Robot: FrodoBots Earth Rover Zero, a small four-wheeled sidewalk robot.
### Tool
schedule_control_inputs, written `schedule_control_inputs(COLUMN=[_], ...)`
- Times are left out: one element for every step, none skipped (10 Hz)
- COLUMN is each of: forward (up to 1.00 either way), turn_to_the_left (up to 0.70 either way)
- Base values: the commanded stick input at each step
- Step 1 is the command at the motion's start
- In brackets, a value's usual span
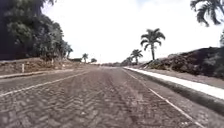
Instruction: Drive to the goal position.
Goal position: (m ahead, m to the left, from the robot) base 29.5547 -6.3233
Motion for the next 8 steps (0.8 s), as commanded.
schedule_control_inputs(forward=[1.00, 1.00, 1.00, 1.00, 1.00, 1.00, 1.00, 1.00], turn_to_the_left=[0.00, 0.00, 0.00, 0.00, 0.00, 0.00, 0.00, 0.00])
